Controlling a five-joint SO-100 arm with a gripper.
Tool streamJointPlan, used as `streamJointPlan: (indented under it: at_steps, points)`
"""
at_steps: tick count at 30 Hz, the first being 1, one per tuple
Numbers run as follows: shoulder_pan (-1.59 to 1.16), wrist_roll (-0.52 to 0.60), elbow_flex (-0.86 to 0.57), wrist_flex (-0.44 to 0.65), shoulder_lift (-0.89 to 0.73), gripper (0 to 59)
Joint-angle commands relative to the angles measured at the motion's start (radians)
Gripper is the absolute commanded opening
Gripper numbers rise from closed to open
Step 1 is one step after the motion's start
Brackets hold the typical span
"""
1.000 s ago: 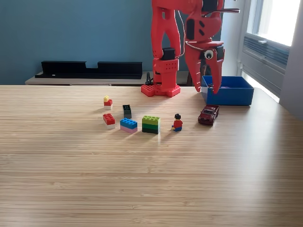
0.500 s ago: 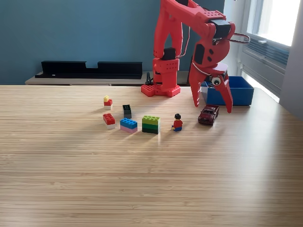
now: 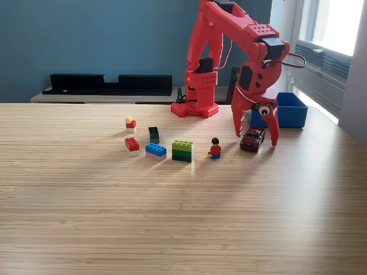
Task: Grasp a lego block and put it in the bin.
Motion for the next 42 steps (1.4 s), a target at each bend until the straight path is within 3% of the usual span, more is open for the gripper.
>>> streamJointPlan:
  at_steps: [1,6,11,17,22,26,29,42]
  points:
    - [-0.002,0.003,-0.044,-0.026,-0.048,26.4]
    - [-0.002,0.040,-0.095,-0.029,-0.100,0.1]
    - [-0.008,0.072,-0.137,-0.014,-0.106,0.1]
    - [-0.014,0.120,-0.221,0.077,-0.103,0.1]
    - [-0.038,0.141,-0.302,0.225,-0.101,0.1]
    - [-0.057,0.186,-0.488,0.383,-0.097,0.1]
    - [-0.089,0.224,-0.584,0.436,-0.080,0.1]
    - [-0.520,0.362,-0.442,0.436,0.247,0.0]
